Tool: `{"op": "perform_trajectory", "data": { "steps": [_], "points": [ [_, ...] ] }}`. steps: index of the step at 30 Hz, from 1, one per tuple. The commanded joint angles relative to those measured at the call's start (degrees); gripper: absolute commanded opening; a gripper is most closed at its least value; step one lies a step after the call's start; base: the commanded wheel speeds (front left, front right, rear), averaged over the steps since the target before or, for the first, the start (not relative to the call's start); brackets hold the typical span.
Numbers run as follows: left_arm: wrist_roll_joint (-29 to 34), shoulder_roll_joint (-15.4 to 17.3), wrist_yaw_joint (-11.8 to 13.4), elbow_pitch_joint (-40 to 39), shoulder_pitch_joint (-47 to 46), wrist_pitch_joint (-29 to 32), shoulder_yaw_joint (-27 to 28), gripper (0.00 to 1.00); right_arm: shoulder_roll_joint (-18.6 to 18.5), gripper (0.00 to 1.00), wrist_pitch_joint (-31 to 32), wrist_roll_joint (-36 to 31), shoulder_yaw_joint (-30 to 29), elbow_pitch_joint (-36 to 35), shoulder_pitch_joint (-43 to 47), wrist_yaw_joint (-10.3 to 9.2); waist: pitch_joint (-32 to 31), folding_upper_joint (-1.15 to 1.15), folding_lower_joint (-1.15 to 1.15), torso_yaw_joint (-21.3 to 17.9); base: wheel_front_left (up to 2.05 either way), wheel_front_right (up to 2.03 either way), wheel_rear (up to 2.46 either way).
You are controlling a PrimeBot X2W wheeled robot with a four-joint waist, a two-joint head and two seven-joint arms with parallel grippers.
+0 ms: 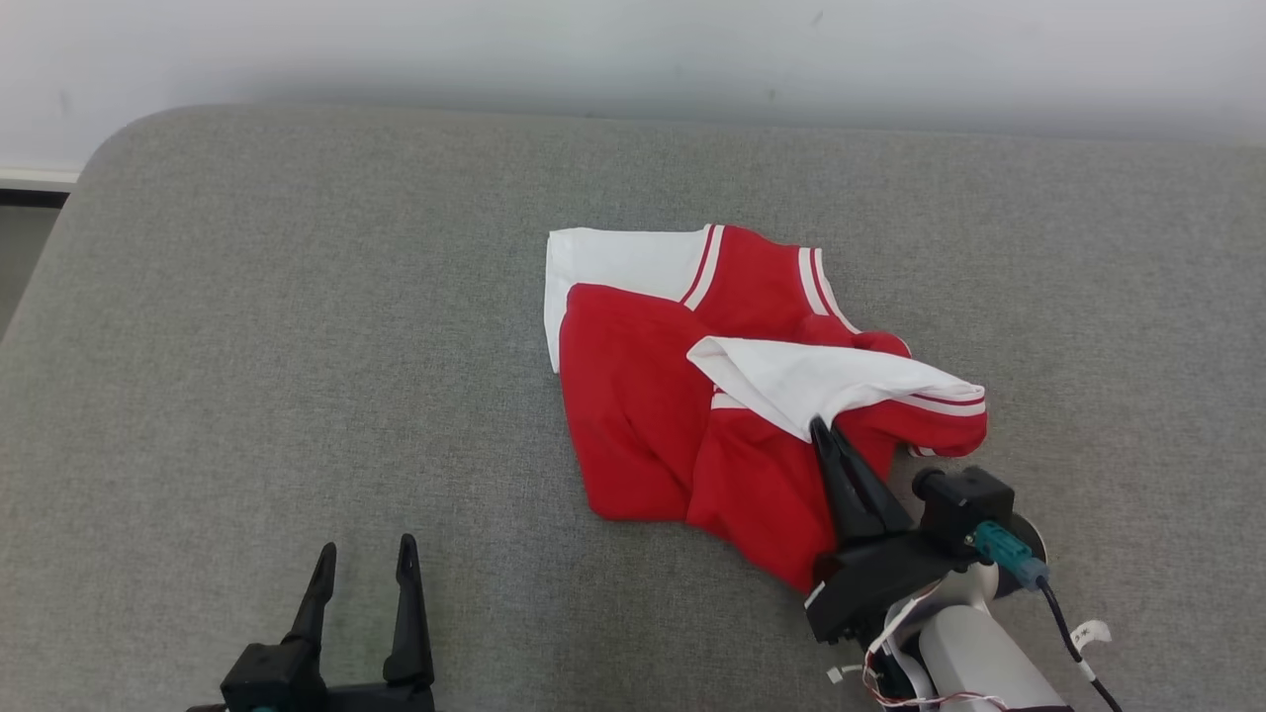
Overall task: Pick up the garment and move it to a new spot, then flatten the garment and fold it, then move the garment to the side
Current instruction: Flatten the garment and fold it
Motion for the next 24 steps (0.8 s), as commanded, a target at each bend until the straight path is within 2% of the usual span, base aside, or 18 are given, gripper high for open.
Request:
{"op": "perform_trajectory", "data": {
  "steps": [1,8,16,21,24],
  "points": [
    [-0.12,-0.05,0.32,0.16,-0.59,-0.17,0.05,1.0,0.08,0.0,0.02,0.25,0.06,-1.25,-0.15,-0.17,-0.33,-0.01,-0.01,-0.22,0.0,0.0,0.0],
    [0.77,-0.05,-0.62,1.1,1.34,-0.17,2.17,1.0,0.04,0.0,0.03,1.96,-4.54,-8.89,2.72,-0.17,-4.12,-0.01,-0.01,-3.43,0.0,0.0,0.0],
    [-0.62,-0.05,-1.36,1.89,2.77,-0.17,2.76,1.0,-0.18,0.0,0.02,-1.26,-15.08,-15.68,7.14,-0.17,-7.84,-0.01,-0.01,-9.86,0.0,0.0,0.0],
    [-1.58,-0.06,-1.16,2.3,3.1,-0.17,2.18,1.0,-2.24,0.0,0.03,-4.03,-20.72,-15.55,10.83,-0.17,-8.69,-0.01,-0.01,-12.91,0.0,0.0,0.0],
    [-1.6,-0.04,-0.82,2.46,3.14,-0.17,1.89,1.0,-3.56,0.0,0.01,-5.7,-23.5,-12.84,12.36,-0.17,-8.78,-0.01,-0.01,-13.85,0.0,0.0,0.0]
  ]
}}
